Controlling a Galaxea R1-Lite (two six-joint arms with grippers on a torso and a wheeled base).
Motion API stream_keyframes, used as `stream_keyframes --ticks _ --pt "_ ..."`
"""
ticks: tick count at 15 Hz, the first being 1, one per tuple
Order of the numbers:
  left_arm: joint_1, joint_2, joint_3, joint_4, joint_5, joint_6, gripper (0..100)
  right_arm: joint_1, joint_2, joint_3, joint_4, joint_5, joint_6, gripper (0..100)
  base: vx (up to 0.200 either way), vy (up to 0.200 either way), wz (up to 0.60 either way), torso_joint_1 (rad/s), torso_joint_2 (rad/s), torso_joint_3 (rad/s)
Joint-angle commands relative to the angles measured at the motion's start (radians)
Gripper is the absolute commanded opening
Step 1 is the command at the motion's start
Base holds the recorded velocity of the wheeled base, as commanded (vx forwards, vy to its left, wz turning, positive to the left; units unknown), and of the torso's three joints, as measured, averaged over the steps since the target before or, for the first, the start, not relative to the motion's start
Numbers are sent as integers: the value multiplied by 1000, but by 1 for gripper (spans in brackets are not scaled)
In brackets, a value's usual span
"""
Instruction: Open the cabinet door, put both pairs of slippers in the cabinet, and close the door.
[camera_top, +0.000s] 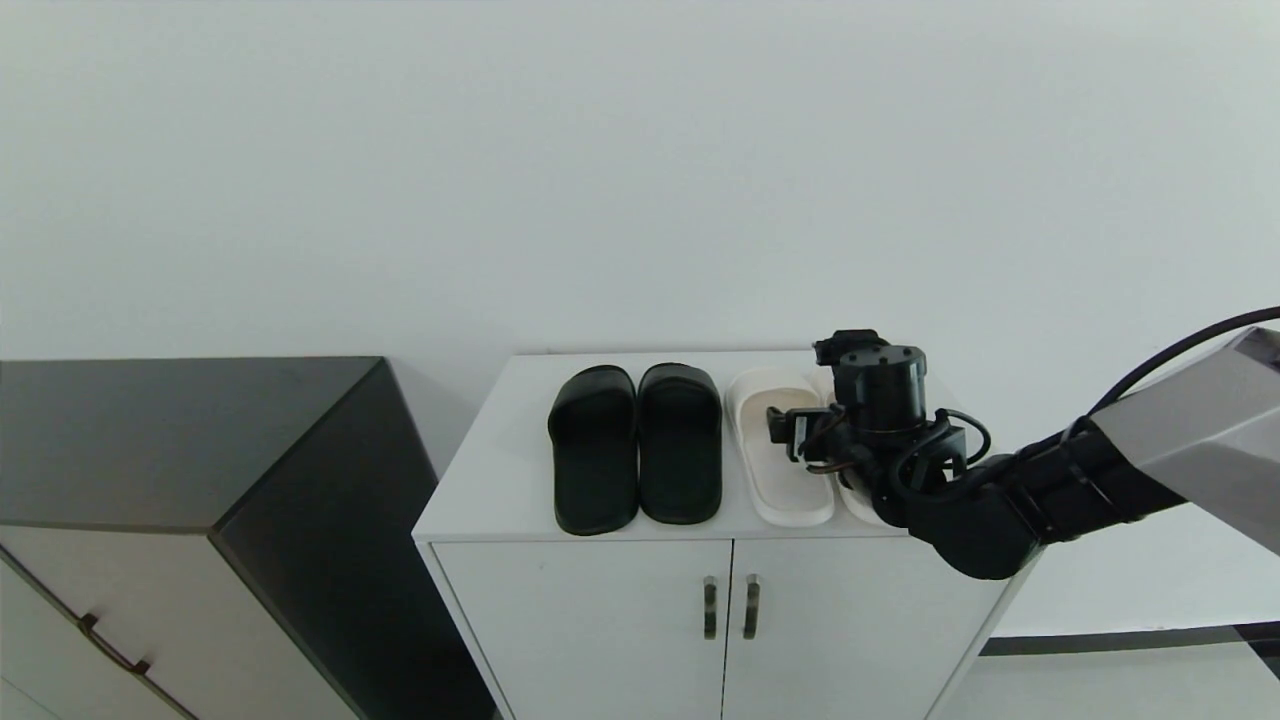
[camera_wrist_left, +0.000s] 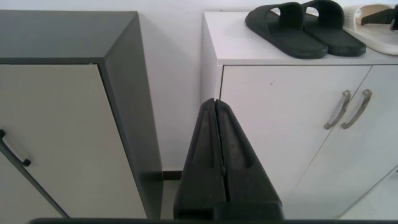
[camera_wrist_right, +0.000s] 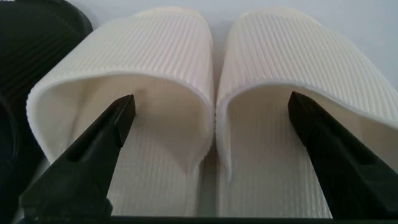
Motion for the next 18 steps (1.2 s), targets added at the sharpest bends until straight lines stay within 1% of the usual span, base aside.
stream_keyframes --ticks 1,6,9,11,14,16,17,18 --pt "0 1 0 0 0 0 0 -3 24 -34 0 2 -11 0 0 0 0 0 0 0" --pt "0 1 0 0 0 -3 0 -18 65 -108 3 3 -57 0 0 0 0 0 0 0" --pt "0 1 0 0 0 -3 0 -18 47 -103 1 0 -59 0 0 0 0 0 0 0" --pt "0 1 0 0 2 -2 0 -18 -21 -76 6 0 -60 0 0 0 0 0 0 0" --pt "0 1 0 0 2 -2 0 -13 -203 65 7 10 -134 0 0 0 0 0 0 0" --pt "0 1 0 0 2 -3 0 20 -324 191 10 37 -151 0 0 0 0 0 0 0" --pt "0 1 0 0 2 -3 0 30 -352 223 12 46 -151 0 0 0 0 0 0 0" --pt "0 1 0 0 2 -2 0 74 -443 343 13 112 -151 0 0 0 0 0 0 0"
